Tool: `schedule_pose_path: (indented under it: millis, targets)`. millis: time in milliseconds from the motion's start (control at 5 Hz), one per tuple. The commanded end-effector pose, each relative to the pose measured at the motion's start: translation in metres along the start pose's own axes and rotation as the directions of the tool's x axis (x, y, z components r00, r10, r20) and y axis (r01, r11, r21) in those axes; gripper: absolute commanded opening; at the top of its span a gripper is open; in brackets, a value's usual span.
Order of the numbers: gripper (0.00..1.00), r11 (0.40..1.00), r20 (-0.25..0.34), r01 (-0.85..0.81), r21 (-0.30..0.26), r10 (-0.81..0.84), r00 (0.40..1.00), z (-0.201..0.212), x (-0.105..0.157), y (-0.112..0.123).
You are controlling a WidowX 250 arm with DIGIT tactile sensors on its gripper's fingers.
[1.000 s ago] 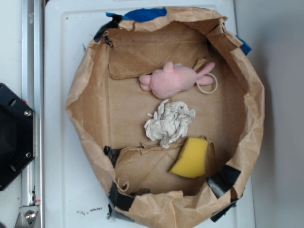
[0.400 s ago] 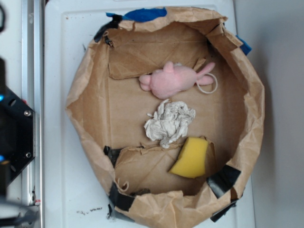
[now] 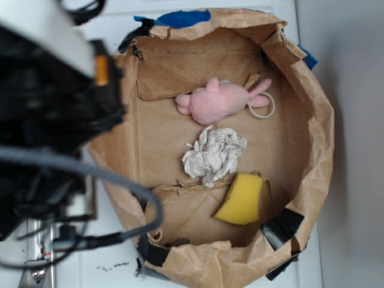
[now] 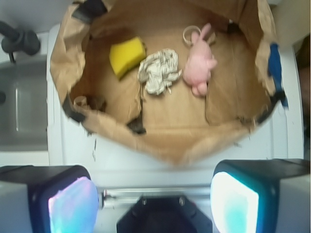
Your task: Grab the pink bunny.
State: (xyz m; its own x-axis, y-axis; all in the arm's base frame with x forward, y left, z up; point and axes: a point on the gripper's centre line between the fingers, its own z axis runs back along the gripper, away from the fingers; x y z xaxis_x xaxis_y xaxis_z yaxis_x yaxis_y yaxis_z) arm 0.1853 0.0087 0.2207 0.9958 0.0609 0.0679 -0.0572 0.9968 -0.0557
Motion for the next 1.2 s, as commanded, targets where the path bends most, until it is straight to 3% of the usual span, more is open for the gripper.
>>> schedule_pose_path:
  millis: [0, 200, 1000]
  targets:
    - [1.0, 0.999, 0.083, -0.041, -0.028, 0.043, 0.996, -0.006, 0.045, 0.012]
    - [1.0, 0.996, 0.091, -0.064, -0.059, 0.069, 0.993, -0.023, 0.058, 0.018]
    - [1.0, 0.996, 0.091, -0.064, -0.059, 0.069, 0.993, -0.023, 0.058, 0.018]
